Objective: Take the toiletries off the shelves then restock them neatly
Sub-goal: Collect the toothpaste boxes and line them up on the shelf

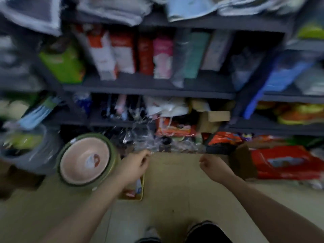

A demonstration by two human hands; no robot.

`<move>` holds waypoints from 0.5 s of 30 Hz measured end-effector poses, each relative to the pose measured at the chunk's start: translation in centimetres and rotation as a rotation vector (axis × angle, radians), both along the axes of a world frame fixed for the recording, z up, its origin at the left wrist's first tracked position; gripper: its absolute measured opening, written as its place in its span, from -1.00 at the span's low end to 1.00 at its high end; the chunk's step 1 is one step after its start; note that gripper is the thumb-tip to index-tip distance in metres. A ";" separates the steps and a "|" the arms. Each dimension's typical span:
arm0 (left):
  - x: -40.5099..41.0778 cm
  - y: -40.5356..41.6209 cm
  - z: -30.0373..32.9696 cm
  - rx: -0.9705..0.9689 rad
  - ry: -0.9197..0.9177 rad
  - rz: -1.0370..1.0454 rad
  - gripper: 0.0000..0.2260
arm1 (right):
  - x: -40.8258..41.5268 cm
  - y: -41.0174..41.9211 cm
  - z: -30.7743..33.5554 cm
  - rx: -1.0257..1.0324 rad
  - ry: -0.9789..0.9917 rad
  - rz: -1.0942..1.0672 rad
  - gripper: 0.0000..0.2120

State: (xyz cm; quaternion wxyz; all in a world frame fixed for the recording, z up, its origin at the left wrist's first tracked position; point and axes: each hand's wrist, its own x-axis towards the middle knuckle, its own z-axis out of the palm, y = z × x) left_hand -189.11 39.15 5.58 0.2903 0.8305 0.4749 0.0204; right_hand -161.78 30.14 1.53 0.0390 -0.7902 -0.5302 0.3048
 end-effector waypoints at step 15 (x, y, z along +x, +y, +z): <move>42.6 -14.6 2.2 0.264 0.004 -0.811 -0.78 | 27.1 -30.6 4.3 0.199 -0.050 -0.855 -0.82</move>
